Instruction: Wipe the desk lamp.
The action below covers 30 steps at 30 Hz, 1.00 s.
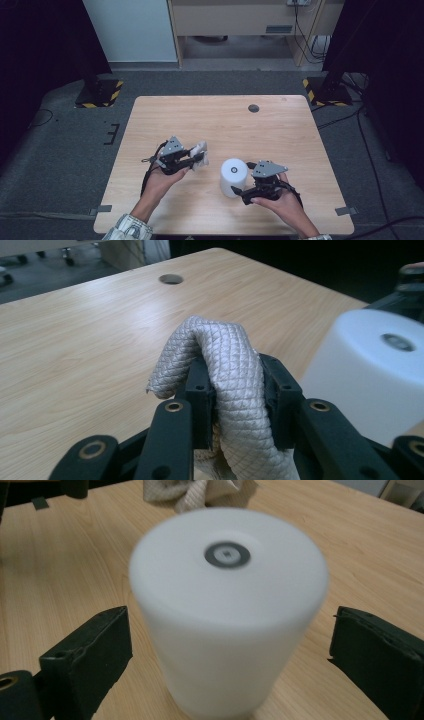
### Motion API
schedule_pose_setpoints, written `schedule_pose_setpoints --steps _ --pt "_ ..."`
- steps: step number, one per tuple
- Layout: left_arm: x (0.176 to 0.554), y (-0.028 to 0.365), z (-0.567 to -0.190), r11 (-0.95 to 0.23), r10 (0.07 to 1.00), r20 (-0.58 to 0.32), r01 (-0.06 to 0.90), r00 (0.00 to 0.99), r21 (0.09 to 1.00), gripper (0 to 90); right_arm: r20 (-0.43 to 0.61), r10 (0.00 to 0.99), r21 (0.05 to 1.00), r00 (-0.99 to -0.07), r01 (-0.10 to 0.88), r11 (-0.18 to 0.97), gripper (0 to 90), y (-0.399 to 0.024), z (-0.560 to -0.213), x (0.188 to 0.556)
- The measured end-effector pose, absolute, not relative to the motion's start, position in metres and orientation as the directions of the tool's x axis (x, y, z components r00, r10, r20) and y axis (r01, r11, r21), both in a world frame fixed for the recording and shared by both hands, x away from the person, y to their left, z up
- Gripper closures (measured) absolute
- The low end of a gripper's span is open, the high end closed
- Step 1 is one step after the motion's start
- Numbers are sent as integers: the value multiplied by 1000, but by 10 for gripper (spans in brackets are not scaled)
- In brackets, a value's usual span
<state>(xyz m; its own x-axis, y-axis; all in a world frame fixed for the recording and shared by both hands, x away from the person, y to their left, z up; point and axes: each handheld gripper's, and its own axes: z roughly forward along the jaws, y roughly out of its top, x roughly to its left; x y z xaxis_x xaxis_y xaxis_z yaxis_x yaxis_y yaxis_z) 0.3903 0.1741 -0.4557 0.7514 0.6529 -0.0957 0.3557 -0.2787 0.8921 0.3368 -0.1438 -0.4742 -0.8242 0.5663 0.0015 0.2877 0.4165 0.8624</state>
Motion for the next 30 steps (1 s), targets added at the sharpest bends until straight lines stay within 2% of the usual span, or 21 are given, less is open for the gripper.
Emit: schedule_pose_setpoints --steps 6,11,20,30 --pt "397 194 -460 -283 702 -77 376 708 882 689 19 558 828 -829 327 456 41 -158 -484 342" --pt "407 208 -467 -284 757 -55 405 651 869 685 2 589 795 -808 358 489 44 -173 -493 348" --pt "435 228 -475 -296 828 -2 440 560 848 671 13 715 792 -699 443 419 60 -198 -498 367" --pt "464 233 -497 -307 869 25 499 494 811 665 11 771 768 -636 499 401 58 -209 -504 374"
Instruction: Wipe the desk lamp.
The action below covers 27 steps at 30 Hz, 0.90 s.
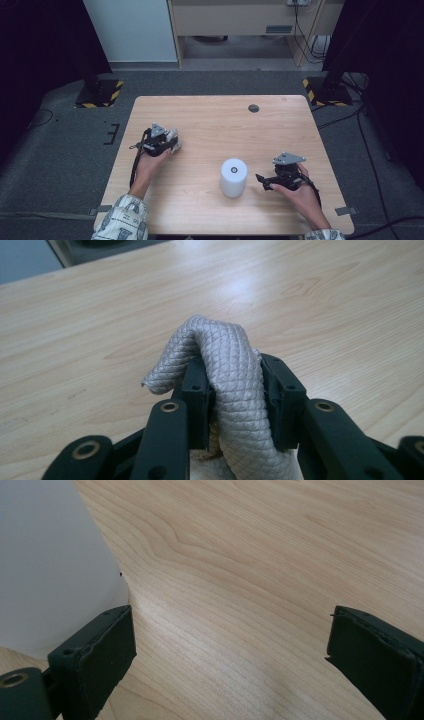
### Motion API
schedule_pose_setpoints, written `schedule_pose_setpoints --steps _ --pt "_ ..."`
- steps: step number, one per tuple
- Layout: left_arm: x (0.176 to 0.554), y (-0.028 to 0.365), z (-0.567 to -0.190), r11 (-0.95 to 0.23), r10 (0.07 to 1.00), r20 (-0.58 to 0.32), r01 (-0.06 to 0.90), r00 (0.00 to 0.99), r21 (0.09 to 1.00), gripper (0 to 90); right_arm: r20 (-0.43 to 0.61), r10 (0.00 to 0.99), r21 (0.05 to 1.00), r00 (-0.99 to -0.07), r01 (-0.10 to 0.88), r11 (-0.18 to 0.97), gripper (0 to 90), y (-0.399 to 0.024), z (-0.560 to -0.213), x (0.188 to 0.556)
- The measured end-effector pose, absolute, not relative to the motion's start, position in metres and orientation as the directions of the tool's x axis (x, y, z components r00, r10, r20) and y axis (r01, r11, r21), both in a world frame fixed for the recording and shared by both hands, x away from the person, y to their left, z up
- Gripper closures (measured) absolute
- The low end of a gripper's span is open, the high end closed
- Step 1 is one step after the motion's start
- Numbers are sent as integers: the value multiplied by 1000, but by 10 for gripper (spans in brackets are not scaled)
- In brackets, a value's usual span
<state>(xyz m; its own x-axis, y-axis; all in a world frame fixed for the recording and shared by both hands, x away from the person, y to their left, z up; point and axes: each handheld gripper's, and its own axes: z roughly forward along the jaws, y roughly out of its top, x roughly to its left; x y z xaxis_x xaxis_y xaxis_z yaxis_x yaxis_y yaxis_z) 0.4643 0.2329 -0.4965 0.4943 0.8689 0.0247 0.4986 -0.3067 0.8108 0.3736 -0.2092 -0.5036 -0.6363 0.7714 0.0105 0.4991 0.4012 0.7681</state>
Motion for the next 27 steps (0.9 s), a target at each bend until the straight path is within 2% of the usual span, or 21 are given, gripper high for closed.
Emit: schedule_pose_setpoints --steps 7,13,17,20,24,27 --pt "467 228 -513 -365 860 58 531 508 765 648 10 773 759 -634 508 407 58 -209 -506 375" --pt "467 225 -520 -383 855 69 535 514 753 588 26 781 752 -625 527 396 58 -209 -507 375" --pt "467 220 -523 -406 854 93 542 512 736 388 32 780 749 -625 532 395 56 -210 -507 375" --pt "467 219 -522 -379 855 53 550 517 744 228 42 784 753 -620 535 383 55 -211 -508 376" --pt "463 220 -516 -352 872 47 559 487 751 45 43 786 748 -617 542 384 55 -211 -509 376" --pt "458 223 -505 -329 873 33 539 486 775 29 42 786 748 -617 541 384 54 -211 -509 376"
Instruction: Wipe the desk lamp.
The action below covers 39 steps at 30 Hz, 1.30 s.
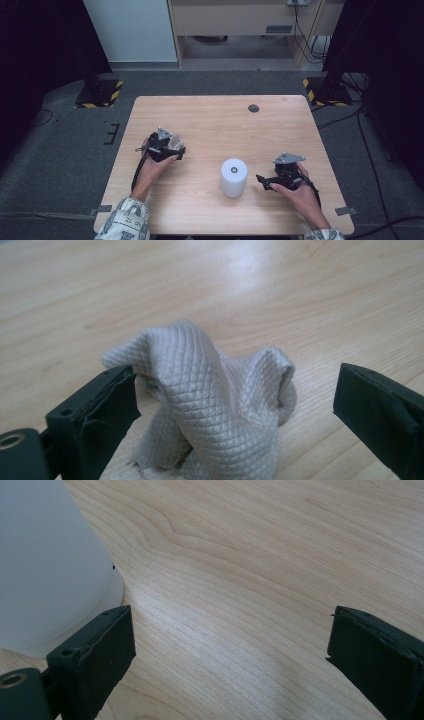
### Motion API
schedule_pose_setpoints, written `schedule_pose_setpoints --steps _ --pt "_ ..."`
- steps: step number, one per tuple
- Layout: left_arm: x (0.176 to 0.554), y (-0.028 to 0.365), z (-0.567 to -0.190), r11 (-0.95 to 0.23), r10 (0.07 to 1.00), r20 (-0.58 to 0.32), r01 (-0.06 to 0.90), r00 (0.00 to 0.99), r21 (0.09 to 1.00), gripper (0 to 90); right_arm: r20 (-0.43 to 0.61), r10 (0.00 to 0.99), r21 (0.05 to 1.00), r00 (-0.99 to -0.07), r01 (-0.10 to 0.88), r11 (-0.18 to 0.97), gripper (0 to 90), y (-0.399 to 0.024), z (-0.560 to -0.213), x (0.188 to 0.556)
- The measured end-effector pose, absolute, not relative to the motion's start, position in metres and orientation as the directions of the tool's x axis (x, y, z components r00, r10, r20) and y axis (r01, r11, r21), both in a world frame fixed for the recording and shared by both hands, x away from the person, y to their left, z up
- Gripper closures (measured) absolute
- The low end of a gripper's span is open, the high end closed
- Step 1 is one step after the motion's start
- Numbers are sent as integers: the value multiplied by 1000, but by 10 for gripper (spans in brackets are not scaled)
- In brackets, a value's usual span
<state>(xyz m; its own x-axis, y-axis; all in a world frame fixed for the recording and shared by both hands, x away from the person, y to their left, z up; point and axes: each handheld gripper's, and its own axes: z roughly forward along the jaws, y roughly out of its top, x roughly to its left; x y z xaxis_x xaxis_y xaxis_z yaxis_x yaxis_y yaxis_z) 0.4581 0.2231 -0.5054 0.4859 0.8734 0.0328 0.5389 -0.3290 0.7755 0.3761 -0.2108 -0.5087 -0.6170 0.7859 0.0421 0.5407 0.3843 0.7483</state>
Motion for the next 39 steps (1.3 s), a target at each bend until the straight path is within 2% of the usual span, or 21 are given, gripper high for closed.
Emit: schedule_pose_setpoints --steps 6,10,20,25,26,29,34,39 --pt "438 228 -478 -321 856 40 469 516 823 30 60 795 753 -604 550 361 55 -213 -508 377" --pt "418 233 -472 -357 840 68 454 538 816 30 60 807 761 -587 550 344 59 -218 -506 378" --pt "374 251 -501 -424 841 80 559 535 713 42 54 845 753 -532 578 315 90 -233 -510 383" --pt "367 255 -513 -473 819 70 602 569 643 44 53 841 722 -539 602 341 92 -234 -516 381" --pt "368 257 -512 -476 822 90 593 562 649 49 59 840 716 -540 609 341 90 -235 -516 379" --pt "371 260 -511 -449 833 73 593 548 669 53 62 840 698 -539 625 349 76 -239 -520 378" --pt "382 267 -521 -456 843 93 613 529 646 50 86 891 709 -445 656 259 72 -260 -522 388" --pt "387 275 -528 -411 863 46 648 503 641 28 95 935 702 -343 689 182 65 -278 -528 397"
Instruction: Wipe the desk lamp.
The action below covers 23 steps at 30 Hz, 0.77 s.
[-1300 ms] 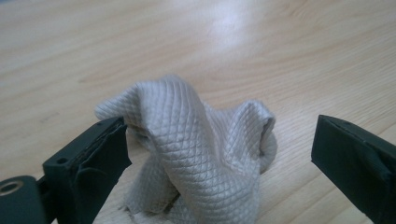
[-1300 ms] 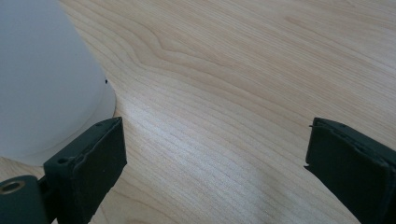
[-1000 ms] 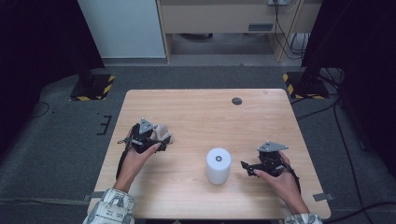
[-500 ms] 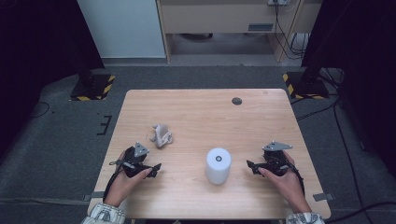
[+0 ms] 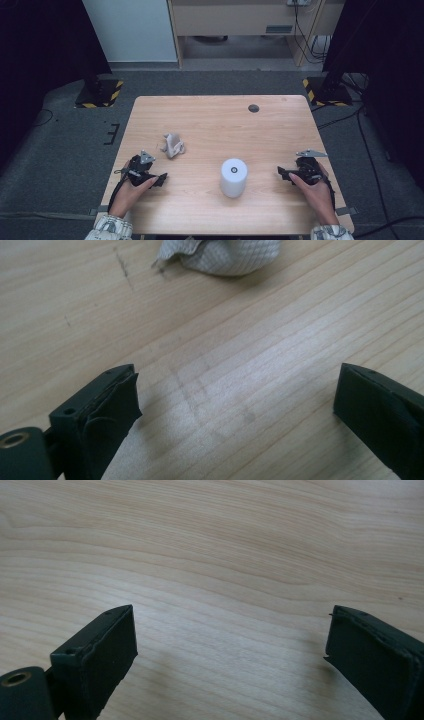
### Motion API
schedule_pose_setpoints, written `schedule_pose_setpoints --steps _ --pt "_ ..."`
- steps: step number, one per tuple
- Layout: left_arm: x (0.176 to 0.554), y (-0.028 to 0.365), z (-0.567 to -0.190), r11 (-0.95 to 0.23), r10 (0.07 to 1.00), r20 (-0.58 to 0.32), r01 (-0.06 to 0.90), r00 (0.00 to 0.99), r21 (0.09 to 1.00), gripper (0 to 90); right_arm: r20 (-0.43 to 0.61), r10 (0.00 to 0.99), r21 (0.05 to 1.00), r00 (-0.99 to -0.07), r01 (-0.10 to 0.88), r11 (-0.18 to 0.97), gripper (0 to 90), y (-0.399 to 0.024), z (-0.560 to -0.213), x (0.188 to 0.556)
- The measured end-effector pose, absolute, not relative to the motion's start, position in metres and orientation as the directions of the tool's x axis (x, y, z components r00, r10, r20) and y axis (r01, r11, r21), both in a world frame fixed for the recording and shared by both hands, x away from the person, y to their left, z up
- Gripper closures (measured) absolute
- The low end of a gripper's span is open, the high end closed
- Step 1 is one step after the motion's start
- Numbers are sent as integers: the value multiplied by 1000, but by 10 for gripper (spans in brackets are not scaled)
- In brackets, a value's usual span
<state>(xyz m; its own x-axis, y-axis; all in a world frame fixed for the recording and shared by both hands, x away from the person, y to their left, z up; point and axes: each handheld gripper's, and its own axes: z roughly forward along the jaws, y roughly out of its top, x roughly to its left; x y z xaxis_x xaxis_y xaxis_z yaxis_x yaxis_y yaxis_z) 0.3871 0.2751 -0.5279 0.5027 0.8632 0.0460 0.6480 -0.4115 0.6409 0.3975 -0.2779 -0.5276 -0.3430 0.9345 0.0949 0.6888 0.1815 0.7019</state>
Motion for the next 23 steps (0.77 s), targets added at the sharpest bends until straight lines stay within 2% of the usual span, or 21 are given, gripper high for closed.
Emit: schedule_pose_setpoints --steps 5,8,12,17,23 --pt "388 277 -529 -392 870 31 654 491 646 18 58 956 679 -287 713 173 49 -275 -533 401" --pt "387 278 -533 -375 868 1 654 497 657 0 6 956 694 -295 689 208 32 -270 -537 400" --pt "386 279 -534 -375 865 0 646 502 665 0 3 958 707 -285 678 199 22 -264 -539 399" --pt "386 279 -534 -375 864 0 644 504 666 0 2 932 706 -363 660 256 22 -255 -539 391" --pt "386 278 -534 -375 864 -1 645 504 666 0 -3 929 707 -369 657 263 20 -252 -539 391"
